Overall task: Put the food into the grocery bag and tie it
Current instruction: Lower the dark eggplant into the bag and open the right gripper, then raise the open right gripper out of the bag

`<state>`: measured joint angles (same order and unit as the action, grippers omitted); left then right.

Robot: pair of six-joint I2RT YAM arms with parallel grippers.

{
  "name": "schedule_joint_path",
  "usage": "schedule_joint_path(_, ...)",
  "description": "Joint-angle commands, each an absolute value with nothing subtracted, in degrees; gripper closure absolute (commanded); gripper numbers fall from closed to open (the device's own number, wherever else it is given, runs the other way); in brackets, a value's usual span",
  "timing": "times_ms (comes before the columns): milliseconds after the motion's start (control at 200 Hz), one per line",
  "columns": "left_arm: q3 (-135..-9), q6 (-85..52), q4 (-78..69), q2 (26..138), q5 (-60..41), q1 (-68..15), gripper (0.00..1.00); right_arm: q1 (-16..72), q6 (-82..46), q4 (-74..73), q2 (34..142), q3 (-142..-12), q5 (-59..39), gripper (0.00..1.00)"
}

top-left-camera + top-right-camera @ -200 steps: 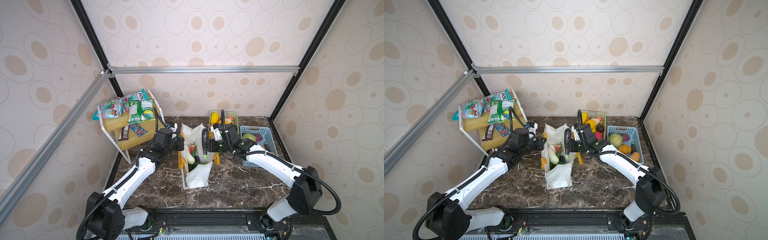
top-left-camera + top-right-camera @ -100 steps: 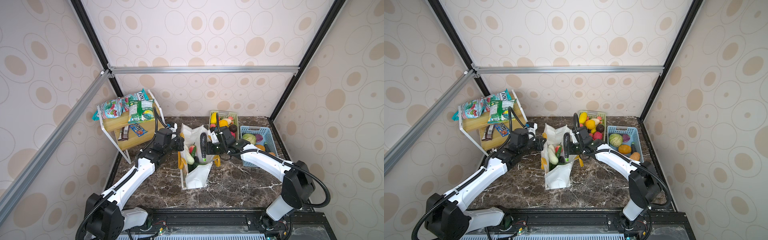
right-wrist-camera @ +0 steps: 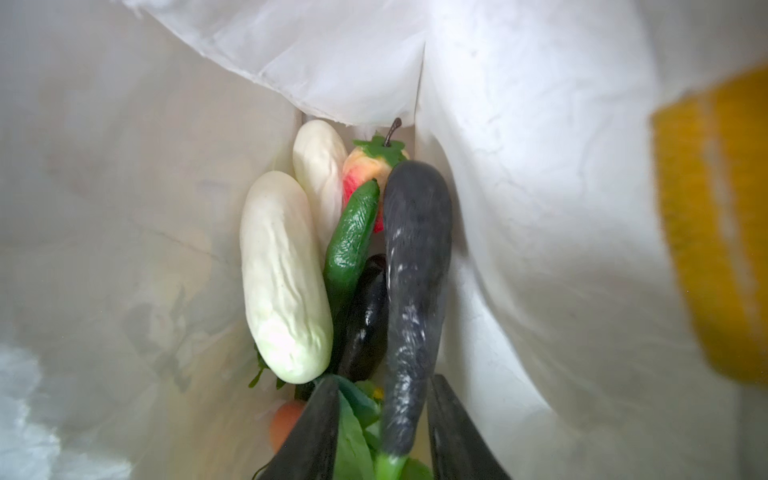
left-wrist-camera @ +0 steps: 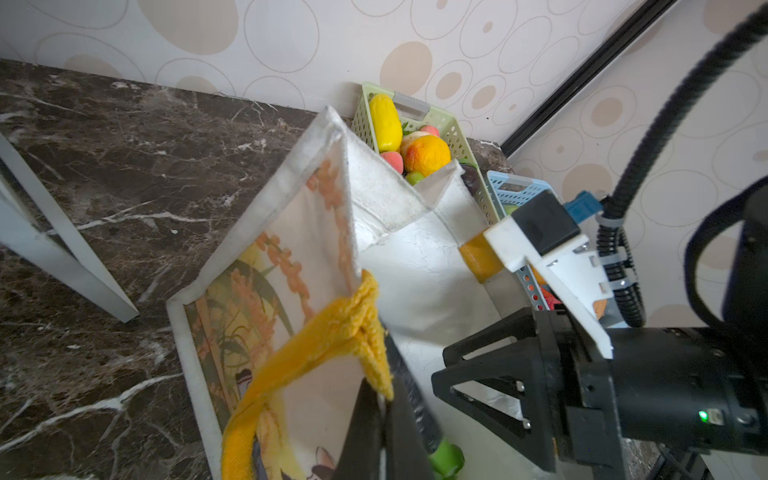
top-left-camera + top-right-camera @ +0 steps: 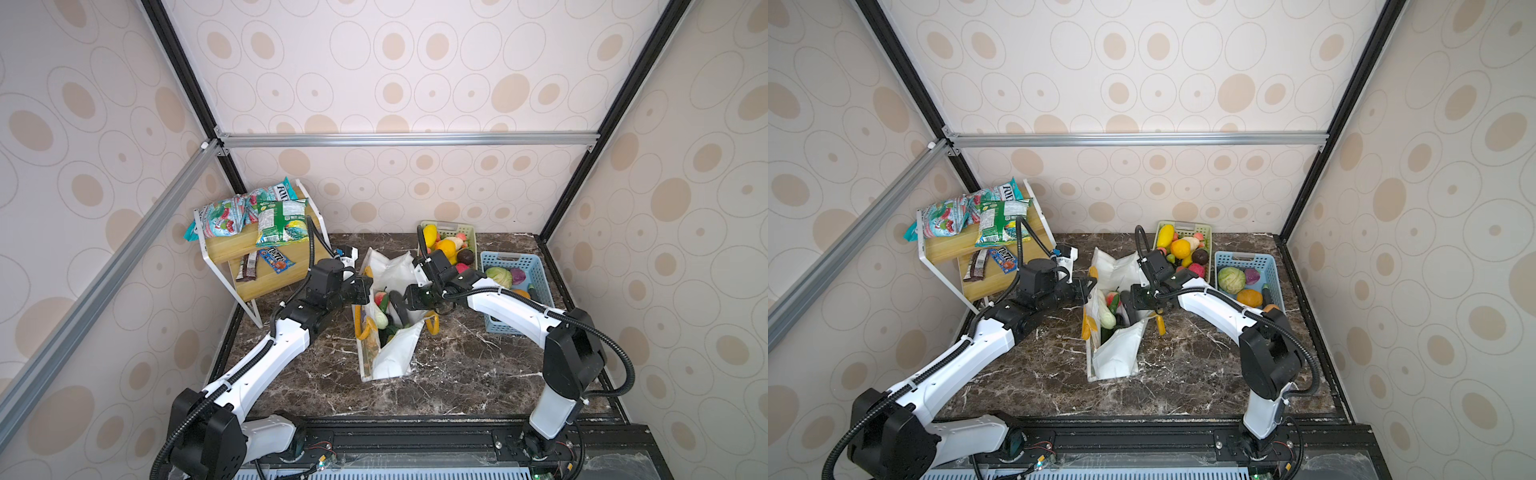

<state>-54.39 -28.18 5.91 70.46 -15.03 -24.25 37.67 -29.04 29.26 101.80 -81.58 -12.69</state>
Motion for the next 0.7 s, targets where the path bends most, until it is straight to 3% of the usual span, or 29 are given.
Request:
schedule_joint_path(0,-54.32,-26.13,1.53,68.60,-18.31,-24.73,1.00,38.28,-27.17,33.14,104.01,-83.02,-10.93,0.61)
schedule_joint_path(310,-54.42,-25.58,1.15,68.95,-18.94,-25.20,1.00,38.28,-26.95,33.40,107.48,-84.46,-10.21,0.59)
schedule_joint_path(695,-54.15,-25.88,1.38,68.90,-16.65,-25.20,1.00,38.20,-25.35,35.82,104.67,-85.87,-9.93,0.37)
